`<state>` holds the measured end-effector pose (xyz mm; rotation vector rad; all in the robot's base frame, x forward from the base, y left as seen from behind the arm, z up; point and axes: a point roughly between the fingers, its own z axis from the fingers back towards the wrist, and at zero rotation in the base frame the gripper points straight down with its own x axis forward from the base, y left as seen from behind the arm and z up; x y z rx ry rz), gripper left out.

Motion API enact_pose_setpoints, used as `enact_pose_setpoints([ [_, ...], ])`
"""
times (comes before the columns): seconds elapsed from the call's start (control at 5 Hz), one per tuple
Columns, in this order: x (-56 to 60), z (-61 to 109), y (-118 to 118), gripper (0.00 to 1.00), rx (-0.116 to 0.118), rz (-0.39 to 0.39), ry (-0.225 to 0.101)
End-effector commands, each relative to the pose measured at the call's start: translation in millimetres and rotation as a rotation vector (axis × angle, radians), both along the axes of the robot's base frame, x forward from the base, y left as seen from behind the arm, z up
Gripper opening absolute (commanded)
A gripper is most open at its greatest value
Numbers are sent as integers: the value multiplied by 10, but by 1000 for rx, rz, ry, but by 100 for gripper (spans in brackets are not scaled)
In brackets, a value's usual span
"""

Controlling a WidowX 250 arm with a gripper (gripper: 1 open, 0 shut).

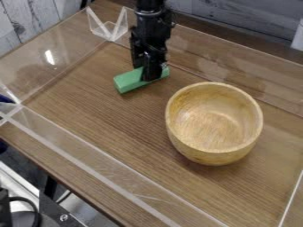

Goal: Put the green block in the brown bowl

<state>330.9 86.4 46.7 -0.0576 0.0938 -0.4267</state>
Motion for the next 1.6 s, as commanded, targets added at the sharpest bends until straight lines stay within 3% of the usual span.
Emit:
enact_pose_setpoints([
  [0.0,113,417,-5,0,37,-1,-111],
  [0.4,47,702,-239,0,40,-25,-154],
  [0.6,-38,747,-414,0,30,-57,-162],
  [1.0,-199,793,-724,0,11,-109,-173],
  [1.4,-311,713,-1022,0,-12,-171,-174],
])
